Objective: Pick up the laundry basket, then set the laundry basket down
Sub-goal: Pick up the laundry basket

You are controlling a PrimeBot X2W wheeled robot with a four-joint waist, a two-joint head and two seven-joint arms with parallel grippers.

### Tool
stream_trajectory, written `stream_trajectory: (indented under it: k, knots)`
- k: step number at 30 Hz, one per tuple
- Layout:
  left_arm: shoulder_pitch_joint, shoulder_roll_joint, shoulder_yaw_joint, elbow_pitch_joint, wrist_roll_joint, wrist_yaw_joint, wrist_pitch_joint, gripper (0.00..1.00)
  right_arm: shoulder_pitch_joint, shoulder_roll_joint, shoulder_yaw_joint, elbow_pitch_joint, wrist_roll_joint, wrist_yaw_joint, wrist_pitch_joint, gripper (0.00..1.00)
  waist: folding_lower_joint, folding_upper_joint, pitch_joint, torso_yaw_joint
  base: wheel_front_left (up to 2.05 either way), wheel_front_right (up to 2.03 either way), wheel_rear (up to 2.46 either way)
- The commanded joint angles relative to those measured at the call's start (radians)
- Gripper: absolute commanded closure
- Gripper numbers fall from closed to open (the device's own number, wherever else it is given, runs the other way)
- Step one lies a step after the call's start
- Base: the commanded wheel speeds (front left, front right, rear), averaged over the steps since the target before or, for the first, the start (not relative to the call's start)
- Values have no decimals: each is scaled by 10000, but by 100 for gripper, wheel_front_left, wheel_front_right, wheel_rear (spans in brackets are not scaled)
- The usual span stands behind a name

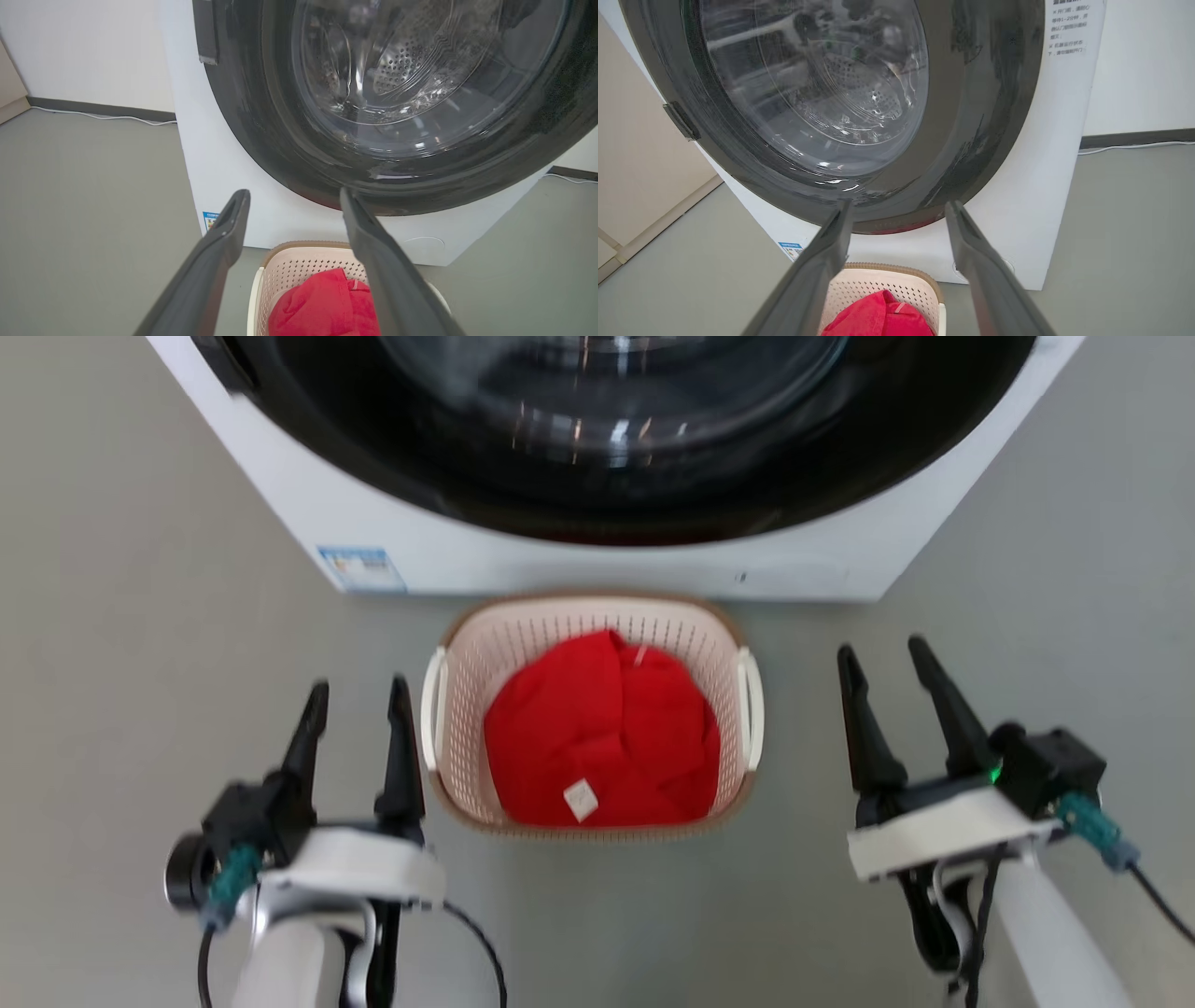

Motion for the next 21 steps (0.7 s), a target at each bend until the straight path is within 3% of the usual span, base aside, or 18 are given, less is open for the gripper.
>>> stream_trajectory:
  k: [1, 9, 21]
  knots:
    - [-669, 98, 234, -40, -70, -80, -61, 0, -473, 17, 165, -84, -118, 71, -136, 0, 0, 0, 985, 172, 0, 0, 0]
    - [-2442, 98, -27, 1055, -321, -237, -61, 0, -1894, 17, -133, 651, -540, 71, -136, 0, 0, 0, 2839, 503, 0, 0, 0]
    - [-3952, 98, -193, 2532, -519, -510, -61, 0, -3112, 17, -479, 1383, -1083, 71, -136, 0, 0, 0, 4387, 830, 0, 0, 0]
